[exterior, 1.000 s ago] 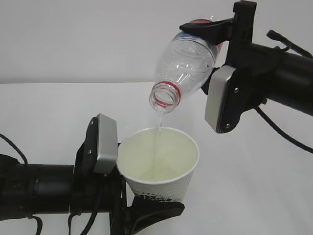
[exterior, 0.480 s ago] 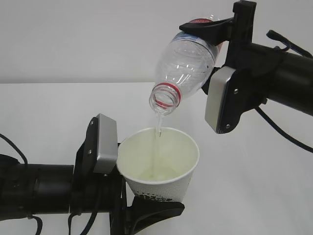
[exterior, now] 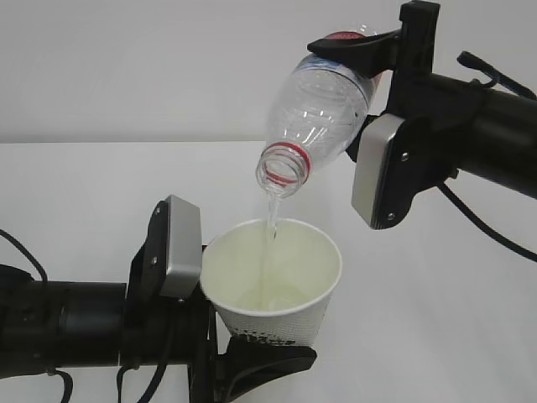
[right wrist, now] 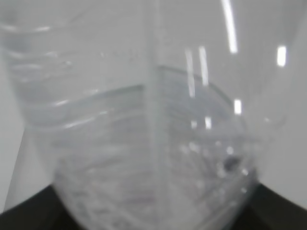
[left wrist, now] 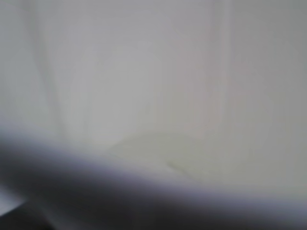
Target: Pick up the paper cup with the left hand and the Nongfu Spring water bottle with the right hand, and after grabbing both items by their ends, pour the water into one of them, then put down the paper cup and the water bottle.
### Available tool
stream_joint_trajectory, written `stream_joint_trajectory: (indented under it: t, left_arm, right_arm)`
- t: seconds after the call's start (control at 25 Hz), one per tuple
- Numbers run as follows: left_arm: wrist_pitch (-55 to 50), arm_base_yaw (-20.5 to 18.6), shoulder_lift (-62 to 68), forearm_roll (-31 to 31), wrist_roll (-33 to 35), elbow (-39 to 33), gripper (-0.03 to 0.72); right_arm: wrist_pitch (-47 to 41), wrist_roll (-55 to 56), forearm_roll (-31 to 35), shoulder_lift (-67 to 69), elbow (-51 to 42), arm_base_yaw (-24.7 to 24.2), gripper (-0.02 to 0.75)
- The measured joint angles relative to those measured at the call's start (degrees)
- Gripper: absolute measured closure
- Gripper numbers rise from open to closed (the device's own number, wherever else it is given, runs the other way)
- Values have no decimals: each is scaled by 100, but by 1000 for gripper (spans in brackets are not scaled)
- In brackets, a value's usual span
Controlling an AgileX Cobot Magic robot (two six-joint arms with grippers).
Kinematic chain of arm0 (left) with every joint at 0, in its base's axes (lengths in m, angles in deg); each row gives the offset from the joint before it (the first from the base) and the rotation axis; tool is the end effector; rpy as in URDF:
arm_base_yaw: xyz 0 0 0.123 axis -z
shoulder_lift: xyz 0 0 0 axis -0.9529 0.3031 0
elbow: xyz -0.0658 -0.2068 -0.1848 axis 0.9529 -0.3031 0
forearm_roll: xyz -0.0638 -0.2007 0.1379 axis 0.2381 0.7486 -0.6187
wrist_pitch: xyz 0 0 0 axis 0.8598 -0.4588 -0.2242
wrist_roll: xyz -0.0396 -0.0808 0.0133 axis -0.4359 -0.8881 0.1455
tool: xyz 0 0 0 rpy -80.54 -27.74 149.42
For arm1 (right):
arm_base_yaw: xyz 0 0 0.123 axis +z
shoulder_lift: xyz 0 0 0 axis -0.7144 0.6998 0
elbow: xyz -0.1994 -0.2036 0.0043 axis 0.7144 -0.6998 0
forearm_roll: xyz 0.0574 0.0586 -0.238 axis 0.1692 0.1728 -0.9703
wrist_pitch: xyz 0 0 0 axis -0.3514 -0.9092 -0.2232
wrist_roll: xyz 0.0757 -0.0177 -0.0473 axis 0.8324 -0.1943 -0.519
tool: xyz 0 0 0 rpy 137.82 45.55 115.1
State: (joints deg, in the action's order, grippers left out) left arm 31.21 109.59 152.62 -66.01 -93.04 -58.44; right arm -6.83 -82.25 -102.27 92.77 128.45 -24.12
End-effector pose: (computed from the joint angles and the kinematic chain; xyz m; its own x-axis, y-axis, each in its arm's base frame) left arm 0.1867 -0.2186 0.1386 -0.0710 0.2269 -0.9713 0.9855 0.1662 -0.0332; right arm 0.2718 0.1467 0.2612 0.7143 -0.6999 -0.0018 -0.0066 -0.0041 -1.0000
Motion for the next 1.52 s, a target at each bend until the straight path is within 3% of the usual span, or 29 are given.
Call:
stream_joint_trajectory:
  t: [1.52]
  left_arm:
    - [0, 0, 10, 0, 78, 0, 186]
  right_arm:
    - [0, -1, 13, 0, 0, 0, 262]
